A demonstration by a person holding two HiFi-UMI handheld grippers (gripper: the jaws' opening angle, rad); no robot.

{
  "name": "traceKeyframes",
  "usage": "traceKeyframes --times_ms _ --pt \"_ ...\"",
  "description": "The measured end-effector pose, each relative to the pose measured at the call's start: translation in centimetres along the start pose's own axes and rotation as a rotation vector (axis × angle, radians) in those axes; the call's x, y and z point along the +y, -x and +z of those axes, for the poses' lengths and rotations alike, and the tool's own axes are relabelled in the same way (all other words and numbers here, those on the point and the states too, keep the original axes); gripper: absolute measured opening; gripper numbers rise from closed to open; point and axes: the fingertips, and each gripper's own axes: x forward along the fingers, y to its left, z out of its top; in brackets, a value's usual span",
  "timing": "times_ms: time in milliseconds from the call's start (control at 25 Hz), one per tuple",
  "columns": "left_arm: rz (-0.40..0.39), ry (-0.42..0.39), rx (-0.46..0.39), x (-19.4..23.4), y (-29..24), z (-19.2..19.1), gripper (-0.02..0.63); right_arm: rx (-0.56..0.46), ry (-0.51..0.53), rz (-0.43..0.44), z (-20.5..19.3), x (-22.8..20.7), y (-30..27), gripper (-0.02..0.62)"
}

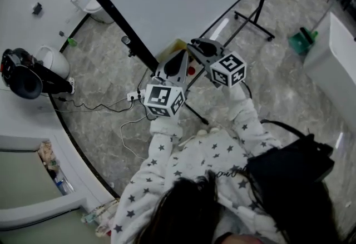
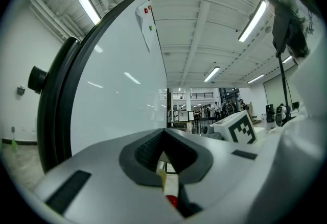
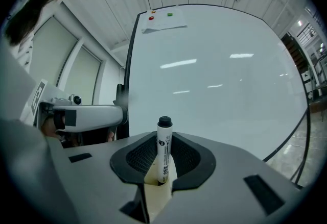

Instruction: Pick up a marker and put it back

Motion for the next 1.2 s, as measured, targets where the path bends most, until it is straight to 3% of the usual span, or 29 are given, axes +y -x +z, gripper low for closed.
traceKeyframes --times_ms 240,560,600,640,1000,1200 --pt "-0.008 -0.017 0.01 -0.5 -0.1 0.0 0.001 0.039 0.01 0.003 -1.4 0.3 0.0 0.083" --pt "0.009 -0.028 0.014 -0.1 0.1 0.4 0.002 0.02 0.062 0.003 0.0 0.8 0.0 0.084" --pt "0.011 -0.029 0.015 -0.1 0.1 0.4 0.002 0.021 0.064 0.008 0.2 1.0 0.1 0.089" --pt "0.012 -0.031 0.015 -0.2 0.2 0.5 0.002 0.019 0.062 0.014 0.4 1.1 0.2 0.147" --pt "0.007 -0.058 0.013 -0.5 0.7 1.6 0.002 -0.041 0.113 -0.005 5.3 1.7 2.3 0.166" --pt "-0.011 -0.058 0.012 -1.2 0.5 3.6 0.002 -0.013 0.155 0.024 8.2 3.1 3.3 0.166"
